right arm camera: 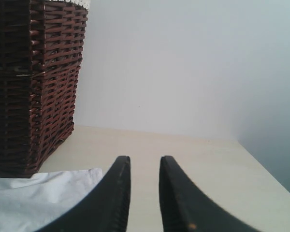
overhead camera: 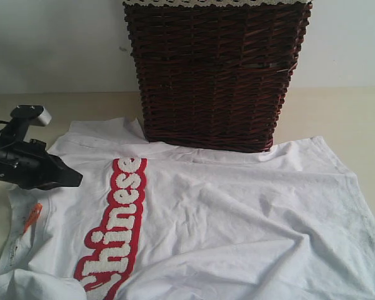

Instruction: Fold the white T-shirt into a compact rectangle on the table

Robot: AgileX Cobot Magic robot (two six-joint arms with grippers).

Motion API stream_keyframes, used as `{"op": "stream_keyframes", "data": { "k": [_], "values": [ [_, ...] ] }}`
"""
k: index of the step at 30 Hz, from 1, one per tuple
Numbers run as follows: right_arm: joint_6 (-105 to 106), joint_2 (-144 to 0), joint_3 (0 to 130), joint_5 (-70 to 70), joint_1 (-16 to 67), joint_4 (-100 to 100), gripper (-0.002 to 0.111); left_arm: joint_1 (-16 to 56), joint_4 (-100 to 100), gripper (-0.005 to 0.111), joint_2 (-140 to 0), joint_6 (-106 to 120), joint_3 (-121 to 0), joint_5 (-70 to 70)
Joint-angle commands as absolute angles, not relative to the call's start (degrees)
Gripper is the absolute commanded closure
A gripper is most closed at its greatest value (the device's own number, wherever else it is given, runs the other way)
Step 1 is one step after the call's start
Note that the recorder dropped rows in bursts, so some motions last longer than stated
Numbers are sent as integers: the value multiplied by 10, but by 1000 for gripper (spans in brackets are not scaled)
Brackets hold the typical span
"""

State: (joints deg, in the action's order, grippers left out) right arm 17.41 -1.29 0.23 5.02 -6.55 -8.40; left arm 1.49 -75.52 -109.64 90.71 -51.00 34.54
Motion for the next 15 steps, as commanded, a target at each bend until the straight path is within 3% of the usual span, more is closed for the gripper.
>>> {"op": "stream_keyframes", "data": {
  "k": [1, 15],
  "values": [
    [177, -13, 0, 46, -64, -86, 85, 18, -766, 107, -1144, 913, -545, 334],
    [177, -13, 0, 46, -64, -86, 85, 18, -743, 107, -1245, 910, -654, 295]
  ]
}}
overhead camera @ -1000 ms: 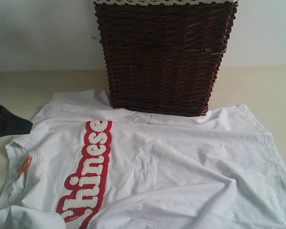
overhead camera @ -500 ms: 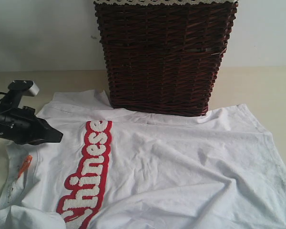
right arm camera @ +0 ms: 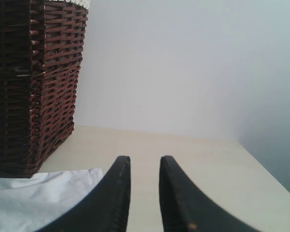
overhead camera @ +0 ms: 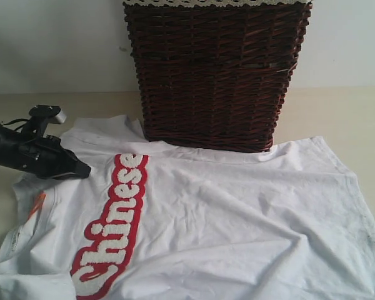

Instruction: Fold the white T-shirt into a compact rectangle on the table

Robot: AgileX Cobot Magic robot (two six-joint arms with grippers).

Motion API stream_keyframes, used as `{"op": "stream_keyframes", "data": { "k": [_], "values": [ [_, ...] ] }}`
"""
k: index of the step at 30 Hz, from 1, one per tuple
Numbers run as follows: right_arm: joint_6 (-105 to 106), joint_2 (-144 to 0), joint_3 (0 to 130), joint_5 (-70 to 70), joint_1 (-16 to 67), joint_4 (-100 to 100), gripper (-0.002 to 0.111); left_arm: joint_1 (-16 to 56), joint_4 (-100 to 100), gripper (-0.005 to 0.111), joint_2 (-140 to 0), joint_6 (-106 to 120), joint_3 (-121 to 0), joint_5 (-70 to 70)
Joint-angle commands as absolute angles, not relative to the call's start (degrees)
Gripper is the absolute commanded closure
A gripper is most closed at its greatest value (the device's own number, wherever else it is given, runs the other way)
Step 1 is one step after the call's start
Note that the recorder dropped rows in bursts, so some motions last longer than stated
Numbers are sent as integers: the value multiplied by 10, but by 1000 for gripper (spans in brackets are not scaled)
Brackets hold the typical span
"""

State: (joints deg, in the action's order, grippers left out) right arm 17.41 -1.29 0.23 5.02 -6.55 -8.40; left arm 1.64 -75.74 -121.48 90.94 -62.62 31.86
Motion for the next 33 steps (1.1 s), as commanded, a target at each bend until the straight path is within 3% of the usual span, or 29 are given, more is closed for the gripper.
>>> {"op": "stream_keyframes", "data": {
  "k": [1, 12, 22, 25, 30, 33],
  "values": [
    [177, -13, 0, 46, -64, -86, 85, 18, -737, 107, -1250, 908, -664, 295],
    [177, -13, 0, 46, -64, -86, 85, -12, -589, 107, -1269, 782, -701, 232],
    [177, -13, 0, 46, -64, -86, 85, -28, -619, 105, -1213, 720, -700, 357],
    [177, -13, 0, 46, -64, -86, 85, -28, -646, 95, -1178, 720, -700, 378],
    [177, -13, 0, 46, -64, -86, 85, -28, -643, 67, -1114, 719, -700, 398],
    [177, -13, 0, 46, -64, -86, 85, -28, -616, 61, -1077, 714, -696, 503]
  ]
}}
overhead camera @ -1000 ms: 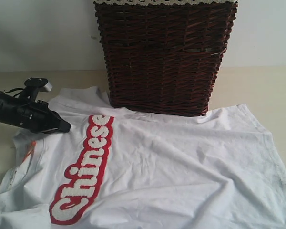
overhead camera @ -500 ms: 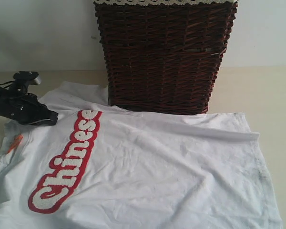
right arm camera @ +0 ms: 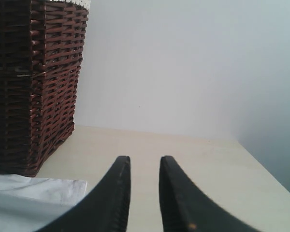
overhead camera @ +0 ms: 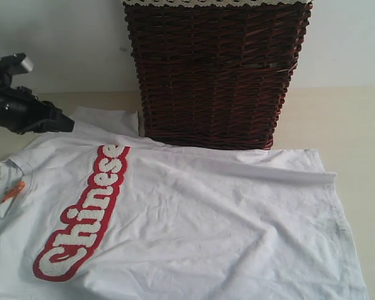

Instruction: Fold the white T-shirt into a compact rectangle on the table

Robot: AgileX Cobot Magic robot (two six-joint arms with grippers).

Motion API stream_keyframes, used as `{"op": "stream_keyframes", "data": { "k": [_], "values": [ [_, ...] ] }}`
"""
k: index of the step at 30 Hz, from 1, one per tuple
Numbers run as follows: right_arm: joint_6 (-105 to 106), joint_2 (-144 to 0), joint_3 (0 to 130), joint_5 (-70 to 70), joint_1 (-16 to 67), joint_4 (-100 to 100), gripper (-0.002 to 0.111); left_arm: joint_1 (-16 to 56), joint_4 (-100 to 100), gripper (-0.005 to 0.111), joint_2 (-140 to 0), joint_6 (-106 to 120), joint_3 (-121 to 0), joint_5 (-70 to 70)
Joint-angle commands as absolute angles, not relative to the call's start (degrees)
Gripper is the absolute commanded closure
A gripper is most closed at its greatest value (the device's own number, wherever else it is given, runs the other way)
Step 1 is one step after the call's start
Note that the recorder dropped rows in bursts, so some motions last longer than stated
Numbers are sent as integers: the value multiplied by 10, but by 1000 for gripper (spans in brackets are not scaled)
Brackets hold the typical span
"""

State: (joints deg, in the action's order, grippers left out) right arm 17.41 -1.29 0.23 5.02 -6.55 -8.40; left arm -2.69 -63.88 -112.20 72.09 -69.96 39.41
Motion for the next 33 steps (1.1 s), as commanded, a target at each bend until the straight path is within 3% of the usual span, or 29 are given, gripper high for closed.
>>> {"op": "stream_keyframes", "data": {
  "k": [1, 4, 10, 17, 27, 33],
  "values": [
    [177, -13, 0, 46, -64, -86, 85, -28, -610, 62, -1068, 713, -691, 548],
    [177, -13, 0, 46, -64, -86, 85, -27, -585, 71, -1052, 713, -652, 700],
    [177, -13, 0, 46, -64, -86, 85, -27, -456, 106, -1045, 735, -508, 700],
    [177, -13, 0, 46, -64, -86, 85, -27, -405, 107, -980, 869, -369, 676],
    [177, -13, 0, 46, -64, -86, 85, -27, -213, 107, -948, 921, -264, 399],
    [177, -13, 0, 46, -64, -86, 85, -27, -146, 107, -948, 979, -206, 410]
  ]
}}
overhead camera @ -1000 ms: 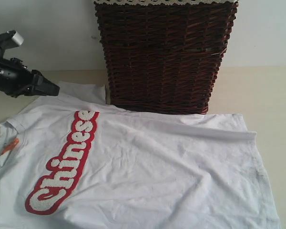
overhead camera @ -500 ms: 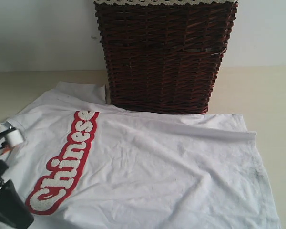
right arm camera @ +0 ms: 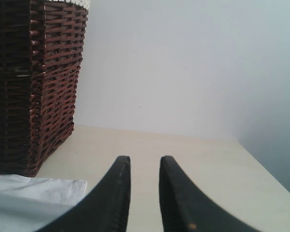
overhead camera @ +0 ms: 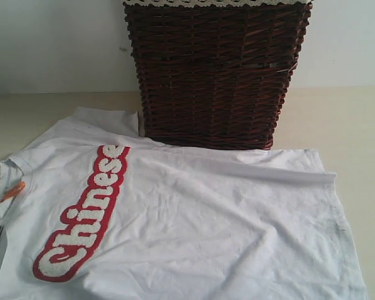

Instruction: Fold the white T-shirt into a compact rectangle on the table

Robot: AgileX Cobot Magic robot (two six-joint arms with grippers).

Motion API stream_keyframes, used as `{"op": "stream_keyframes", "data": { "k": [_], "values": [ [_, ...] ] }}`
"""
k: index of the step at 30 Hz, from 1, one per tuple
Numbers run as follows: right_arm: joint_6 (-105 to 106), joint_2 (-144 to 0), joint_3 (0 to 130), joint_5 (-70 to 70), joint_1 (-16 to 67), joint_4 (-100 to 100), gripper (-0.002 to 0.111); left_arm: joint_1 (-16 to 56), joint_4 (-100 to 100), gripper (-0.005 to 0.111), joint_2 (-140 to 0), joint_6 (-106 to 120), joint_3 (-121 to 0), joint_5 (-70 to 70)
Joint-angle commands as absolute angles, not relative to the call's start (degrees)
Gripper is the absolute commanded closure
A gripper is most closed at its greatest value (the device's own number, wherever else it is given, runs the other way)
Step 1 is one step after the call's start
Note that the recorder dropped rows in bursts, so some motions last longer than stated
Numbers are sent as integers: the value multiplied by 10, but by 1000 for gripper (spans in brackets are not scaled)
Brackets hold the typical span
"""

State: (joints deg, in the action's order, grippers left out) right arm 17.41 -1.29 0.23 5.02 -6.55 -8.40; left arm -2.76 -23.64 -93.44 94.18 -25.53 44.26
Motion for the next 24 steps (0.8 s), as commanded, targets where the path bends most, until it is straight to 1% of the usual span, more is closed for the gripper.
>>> {"op": "stream_keyframes", "data": {
  "k": [1, 12, 19, 24],
  "values": [
    [177, -13, 0, 46, -64, -86, 85, -27, -146, 107, -948, 984, -195, 402],
    [177, -13, 0, 46, -64, -86, 85, -27, -181, 107, -945, 1016, -193, 398],
    [177, -13, 0, 46, -64, -86, 85, -27, -305, 107, -909, 1016, -204, 381],
    [177, -13, 0, 46, -64, -86, 85, -27, -400, 107, -853, 1012, -253, 382]
  ]
}}
